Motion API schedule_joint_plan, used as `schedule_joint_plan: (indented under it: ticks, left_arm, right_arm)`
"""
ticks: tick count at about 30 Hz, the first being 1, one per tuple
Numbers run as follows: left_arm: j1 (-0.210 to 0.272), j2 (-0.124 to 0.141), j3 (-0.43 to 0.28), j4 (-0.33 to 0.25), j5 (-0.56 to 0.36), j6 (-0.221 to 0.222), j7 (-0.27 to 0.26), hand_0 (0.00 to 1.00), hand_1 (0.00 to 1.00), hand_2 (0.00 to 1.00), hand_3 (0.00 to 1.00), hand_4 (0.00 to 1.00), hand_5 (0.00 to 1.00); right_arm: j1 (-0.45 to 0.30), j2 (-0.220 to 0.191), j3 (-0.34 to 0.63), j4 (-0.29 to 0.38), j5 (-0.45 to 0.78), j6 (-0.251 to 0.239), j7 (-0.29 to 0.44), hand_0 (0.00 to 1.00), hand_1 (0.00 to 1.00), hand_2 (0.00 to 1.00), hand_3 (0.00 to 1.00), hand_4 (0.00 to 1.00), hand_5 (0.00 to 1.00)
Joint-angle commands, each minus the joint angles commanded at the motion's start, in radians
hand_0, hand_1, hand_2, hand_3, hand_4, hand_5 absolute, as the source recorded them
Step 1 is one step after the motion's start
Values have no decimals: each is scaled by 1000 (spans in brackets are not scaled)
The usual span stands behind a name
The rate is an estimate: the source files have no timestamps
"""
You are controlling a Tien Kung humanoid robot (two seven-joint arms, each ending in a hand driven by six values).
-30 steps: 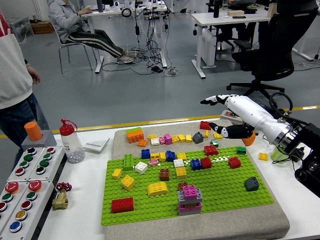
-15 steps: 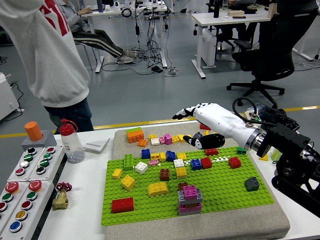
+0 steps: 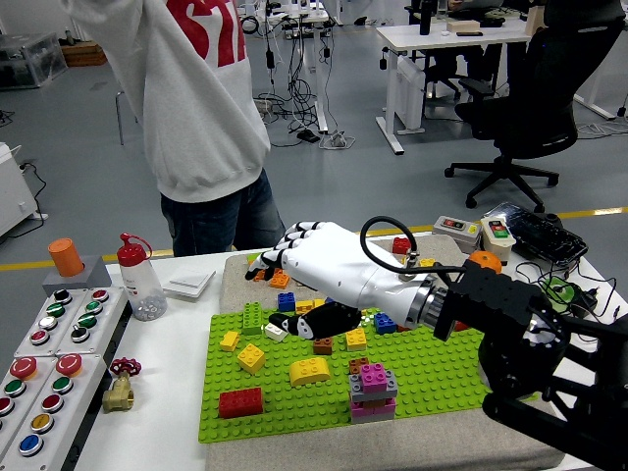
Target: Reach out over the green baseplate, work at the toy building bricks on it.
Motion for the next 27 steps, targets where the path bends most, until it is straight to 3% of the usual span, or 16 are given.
schedule_joint_plan:
  ticks: [7,8,14,21,27]
  left_arm:
    - [6,-1,-3,-2,9,-2,5,631,598,607,415,308,934]
    - [7,-1,-3,-2,10,-3,5,633,597,609,415,308,933]
    - [8,-1,-4,-3,14,-4,7,634,598,608,415,308,933]
    - [7,-1,-3,-3,11,-4,6,633,598,608,415,308,934]
    - [7,-1,-3,-3,8,-3,5,634,598,609,414,308,934]
  right_arm:
    - [34,121,-89,-61,-16,21,-49,810,711,661,725,687,343]
    - [40,140,-103,-80,-13,23,-55,830,758,718,754,686,359]
    - [55,214,-134,-181,-2,28,-67,837,764,732,764,690,369]
    - [54,240,-104,-280,-9,-19,-67,834,765,733,758,690,386]
    - [48,238,-64,-353,-9,-46,-63,829,760,727,753,682,394]
